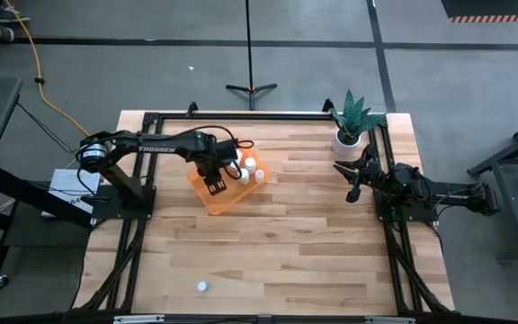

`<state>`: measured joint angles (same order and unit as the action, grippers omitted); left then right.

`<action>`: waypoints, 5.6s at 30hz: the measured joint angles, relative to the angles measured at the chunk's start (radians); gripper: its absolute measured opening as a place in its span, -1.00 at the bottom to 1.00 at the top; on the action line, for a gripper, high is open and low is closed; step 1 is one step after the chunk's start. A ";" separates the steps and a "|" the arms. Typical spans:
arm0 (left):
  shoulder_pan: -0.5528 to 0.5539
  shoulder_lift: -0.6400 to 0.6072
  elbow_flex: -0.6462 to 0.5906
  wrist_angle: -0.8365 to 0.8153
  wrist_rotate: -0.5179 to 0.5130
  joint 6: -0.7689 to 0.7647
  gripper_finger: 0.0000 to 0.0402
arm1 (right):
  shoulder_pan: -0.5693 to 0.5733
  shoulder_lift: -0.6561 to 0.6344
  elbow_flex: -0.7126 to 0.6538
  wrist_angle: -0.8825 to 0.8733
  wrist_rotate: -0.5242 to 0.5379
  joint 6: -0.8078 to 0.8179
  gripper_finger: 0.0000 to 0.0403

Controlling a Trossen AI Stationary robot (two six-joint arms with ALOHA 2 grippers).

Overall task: Pick and place pill bottles into a basket
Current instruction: Put the yellow pill bottle into the orange bin, then put the blue pill bottle into the orange bin

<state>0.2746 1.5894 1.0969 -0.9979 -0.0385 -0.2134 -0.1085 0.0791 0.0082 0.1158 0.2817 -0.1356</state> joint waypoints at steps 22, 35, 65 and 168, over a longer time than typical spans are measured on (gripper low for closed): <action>0.027 0.000 -0.069 0.063 0.023 -0.004 -0.01 | 0.000 0.000 0.000 0.000 0.000 -0.004 -0.79; 0.027 0.000 0.054 -0.123 0.031 -0.045 0.18 | 0.000 0.000 0.000 0.000 0.000 -0.005 -0.80; -0.937 0.011 0.182 0.200 -0.135 -0.872 -0.02 | 0.000 0.000 0.000 -0.022 0.000 -0.023 -0.80; -0.750 0.235 0.181 -0.069 0.444 -0.775 -0.28 | 0.000 -0.001 0.000 -0.021 0.004 -0.022 -0.80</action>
<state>-0.4753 1.8239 1.2781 -1.0669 0.4054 -0.9884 -0.1087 0.0781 0.0078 0.0952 0.2852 -0.1577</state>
